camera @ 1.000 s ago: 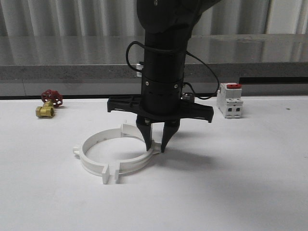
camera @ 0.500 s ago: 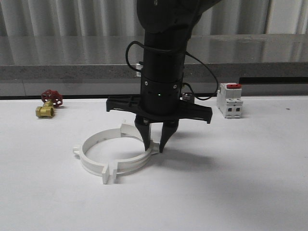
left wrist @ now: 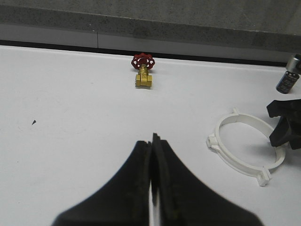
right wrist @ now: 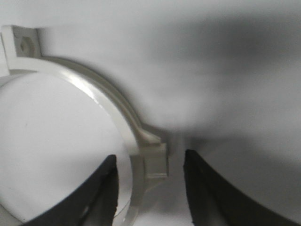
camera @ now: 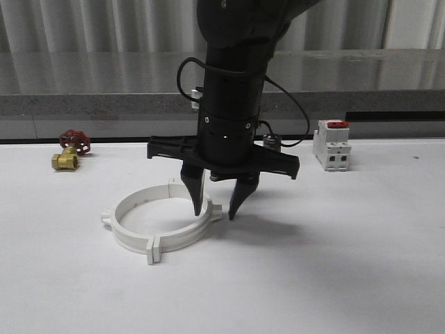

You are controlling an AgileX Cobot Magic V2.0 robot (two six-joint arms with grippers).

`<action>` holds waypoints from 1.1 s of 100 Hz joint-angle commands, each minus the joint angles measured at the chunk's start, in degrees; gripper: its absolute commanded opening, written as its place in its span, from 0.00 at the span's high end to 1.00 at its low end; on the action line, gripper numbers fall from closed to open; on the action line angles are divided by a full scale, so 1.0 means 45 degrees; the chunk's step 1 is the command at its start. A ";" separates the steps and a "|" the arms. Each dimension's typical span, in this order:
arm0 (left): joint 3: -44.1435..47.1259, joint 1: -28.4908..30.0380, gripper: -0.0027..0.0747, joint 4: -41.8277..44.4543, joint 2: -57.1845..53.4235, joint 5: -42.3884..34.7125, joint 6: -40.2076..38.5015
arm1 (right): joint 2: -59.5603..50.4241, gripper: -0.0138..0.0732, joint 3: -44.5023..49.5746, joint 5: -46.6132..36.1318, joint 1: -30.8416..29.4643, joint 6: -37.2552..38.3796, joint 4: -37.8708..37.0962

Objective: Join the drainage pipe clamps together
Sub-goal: 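Press the held clamp half against the first half's ends with the right gripper, then open the right gripper and lift it away from the joined ring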

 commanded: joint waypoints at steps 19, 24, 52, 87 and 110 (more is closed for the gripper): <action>-0.0365 0.0001 0.99 -0.0040 0.0071 -0.0950 0.0017 | -0.1042 0.27 -0.0381 -0.0357 -0.0016 -0.0285 -0.0454; -0.0365 0.0001 0.99 -0.0040 0.0071 -0.0950 0.0017 | -0.1309 0.27 -0.0381 -0.0419 -0.0016 -0.0549 -0.0818; -0.0365 0.0001 0.99 -0.0040 0.0071 -0.0950 0.0017 | -0.3514 0.27 -0.0274 0.0201 -0.0859 -0.3543 -0.1119; -0.0365 0.0001 0.99 -0.0040 0.0071 -0.0950 0.0017 | -0.8681 0.27 0.4431 -0.0560 -0.4044 -0.5637 -0.1119; -0.0365 0.0001 0.99 -0.0040 0.0071 -0.0950 0.0017 | -1.2862 0.27 0.7929 -0.0880 -0.5382 -0.6027 -0.1131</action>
